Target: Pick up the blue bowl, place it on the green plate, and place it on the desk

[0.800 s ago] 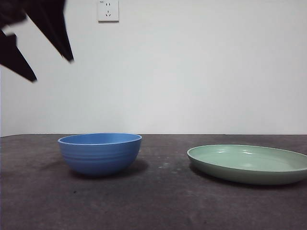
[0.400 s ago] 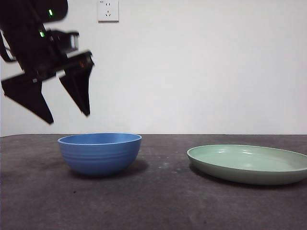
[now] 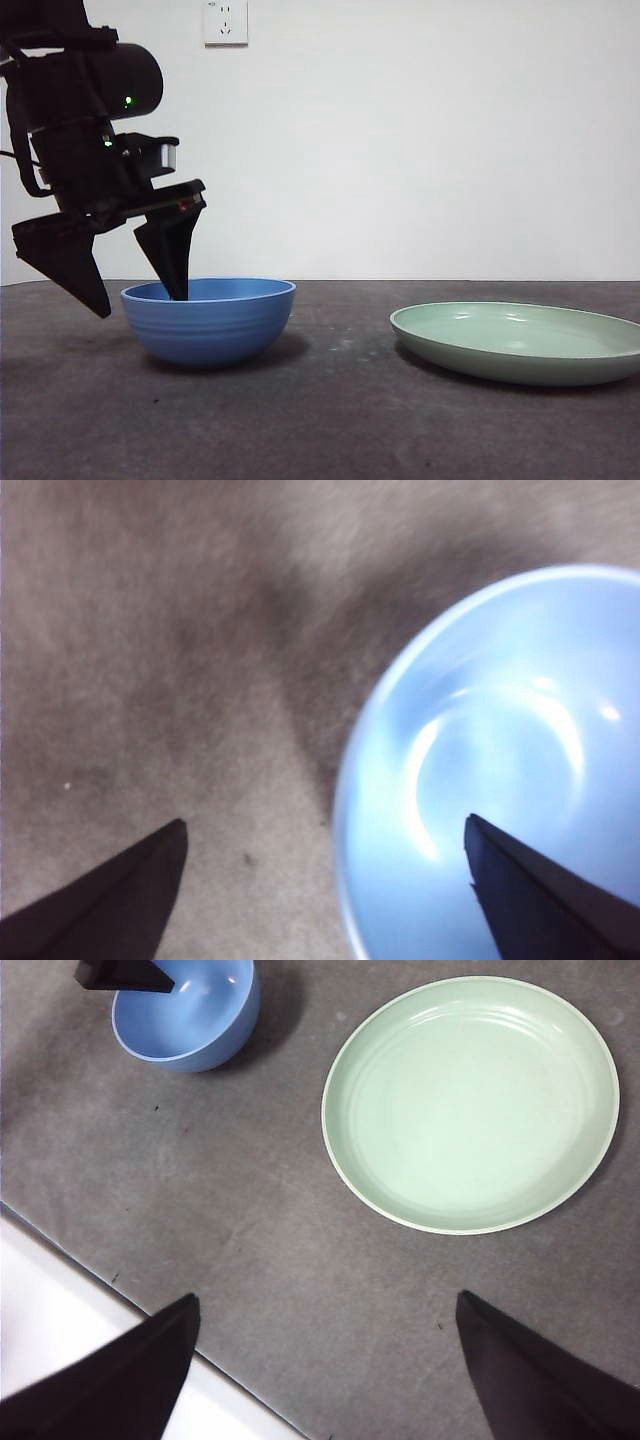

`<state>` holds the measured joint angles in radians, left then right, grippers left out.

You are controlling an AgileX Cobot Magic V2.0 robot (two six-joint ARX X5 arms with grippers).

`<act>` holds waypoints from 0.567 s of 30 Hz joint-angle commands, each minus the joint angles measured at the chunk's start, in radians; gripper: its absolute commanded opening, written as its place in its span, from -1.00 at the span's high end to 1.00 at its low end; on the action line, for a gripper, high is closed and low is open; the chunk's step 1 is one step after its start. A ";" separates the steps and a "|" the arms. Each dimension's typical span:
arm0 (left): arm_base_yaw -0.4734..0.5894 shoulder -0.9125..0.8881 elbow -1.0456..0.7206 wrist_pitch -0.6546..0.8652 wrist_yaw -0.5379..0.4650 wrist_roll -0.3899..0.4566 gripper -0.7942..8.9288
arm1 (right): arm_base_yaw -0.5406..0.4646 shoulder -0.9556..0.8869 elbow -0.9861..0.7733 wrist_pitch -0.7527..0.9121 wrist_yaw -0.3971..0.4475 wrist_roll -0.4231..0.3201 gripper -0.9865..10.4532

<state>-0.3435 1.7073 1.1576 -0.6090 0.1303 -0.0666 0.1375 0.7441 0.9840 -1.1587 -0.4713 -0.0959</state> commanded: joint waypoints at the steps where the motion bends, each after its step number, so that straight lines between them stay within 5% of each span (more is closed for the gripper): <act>1: -0.008 0.021 0.020 0.004 -0.003 -0.018 0.15 | 0.004 0.006 0.019 0.010 -0.001 0.009 0.11; 10: -0.013 0.021 0.020 0.004 -0.003 -0.030 0.80 | 0.004 0.006 0.019 0.013 -0.001 0.009 0.11; 17: -0.013 0.019 0.020 0.007 -0.003 -0.036 0.81 | 0.004 0.006 0.019 0.013 -0.001 0.009 0.11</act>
<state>-0.3519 1.7107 1.1580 -0.6064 0.1291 -0.0959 0.1375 0.7441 0.9840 -1.1545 -0.4713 -0.0963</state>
